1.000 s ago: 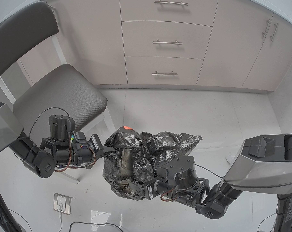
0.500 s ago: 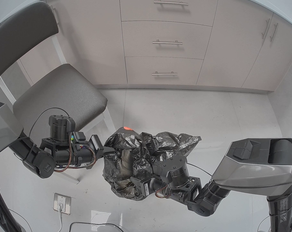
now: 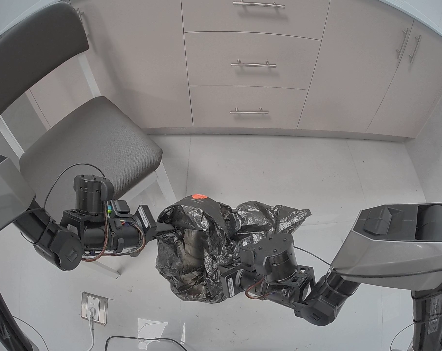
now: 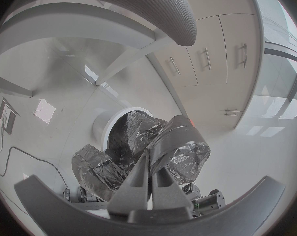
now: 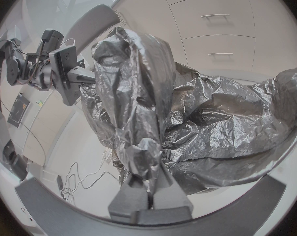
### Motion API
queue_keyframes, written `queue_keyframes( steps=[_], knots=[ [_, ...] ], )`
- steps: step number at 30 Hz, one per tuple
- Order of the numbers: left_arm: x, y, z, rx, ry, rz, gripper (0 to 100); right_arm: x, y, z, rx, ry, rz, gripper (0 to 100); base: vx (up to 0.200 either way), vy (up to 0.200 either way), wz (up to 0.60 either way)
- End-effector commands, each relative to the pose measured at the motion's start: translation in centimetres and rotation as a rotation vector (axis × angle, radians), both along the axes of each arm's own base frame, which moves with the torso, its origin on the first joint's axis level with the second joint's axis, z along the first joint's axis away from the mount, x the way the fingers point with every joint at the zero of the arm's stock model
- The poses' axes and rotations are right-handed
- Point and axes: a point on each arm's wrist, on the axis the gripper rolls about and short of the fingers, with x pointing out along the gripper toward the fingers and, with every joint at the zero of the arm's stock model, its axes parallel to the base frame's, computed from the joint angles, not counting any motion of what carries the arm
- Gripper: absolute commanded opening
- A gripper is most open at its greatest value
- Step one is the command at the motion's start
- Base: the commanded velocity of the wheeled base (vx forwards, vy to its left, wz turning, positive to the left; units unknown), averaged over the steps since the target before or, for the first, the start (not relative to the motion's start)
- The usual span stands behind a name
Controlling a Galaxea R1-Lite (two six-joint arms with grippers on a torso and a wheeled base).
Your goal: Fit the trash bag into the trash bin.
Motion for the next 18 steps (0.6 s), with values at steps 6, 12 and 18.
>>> queue_keyframes(
  steps=[6, 12, 18],
  knots=[
    [-0.2, -0.2, -0.1, 0.000, 0.003, -0.010, 0, -0.5, -5.0, 1.1, 0.055, 0.131, 0.193, 0, 0.000, 0.000, 0.00],
    [-0.1, -0.2, -0.2, 0.001, 0.005, -0.010, 0, -0.5, -6.1, -0.5, 0.051, 0.209, 0.229, 0, 0.000, 0.000, 0.00],
    [-0.3, -0.3, -0.3, 0.004, 0.015, -0.014, 0, -1.5, -6.2, -1.7, 0.019, 0.259, 0.248, 0, 0.000, 0.000, 0.00]
  ],
)
